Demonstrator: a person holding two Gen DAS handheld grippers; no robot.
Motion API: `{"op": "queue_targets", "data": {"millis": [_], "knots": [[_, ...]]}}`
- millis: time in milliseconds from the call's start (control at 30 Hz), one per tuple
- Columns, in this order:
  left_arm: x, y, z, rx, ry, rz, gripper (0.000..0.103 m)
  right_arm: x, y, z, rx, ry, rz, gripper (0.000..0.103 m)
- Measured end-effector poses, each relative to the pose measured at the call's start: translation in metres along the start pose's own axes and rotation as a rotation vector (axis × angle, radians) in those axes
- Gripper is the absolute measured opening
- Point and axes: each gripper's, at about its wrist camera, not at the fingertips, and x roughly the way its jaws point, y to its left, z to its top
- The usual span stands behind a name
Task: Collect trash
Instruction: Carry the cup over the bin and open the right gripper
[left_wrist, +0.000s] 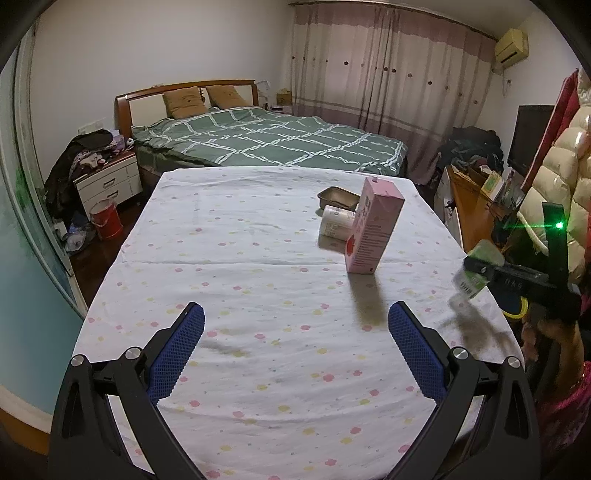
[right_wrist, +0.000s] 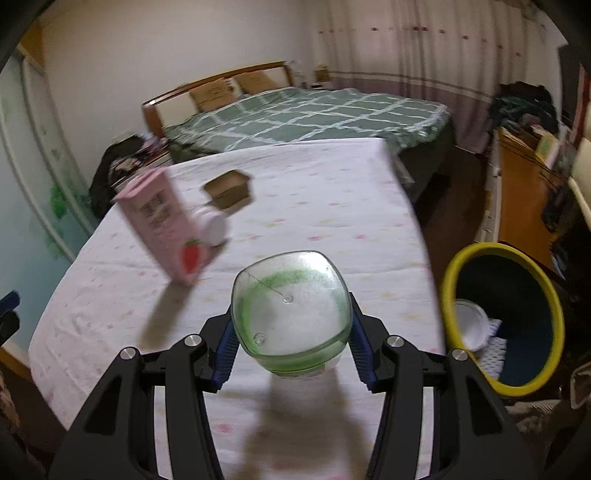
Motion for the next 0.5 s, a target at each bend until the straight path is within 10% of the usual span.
{"op": "queue_targets", "data": {"millis": [500], "knots": [[0.021,-0.023,0.005,0.045,0.040,-0.014,0.098,0.010,-0.151,-0.007,0.231,0.011,-0.280,0.050]]}}
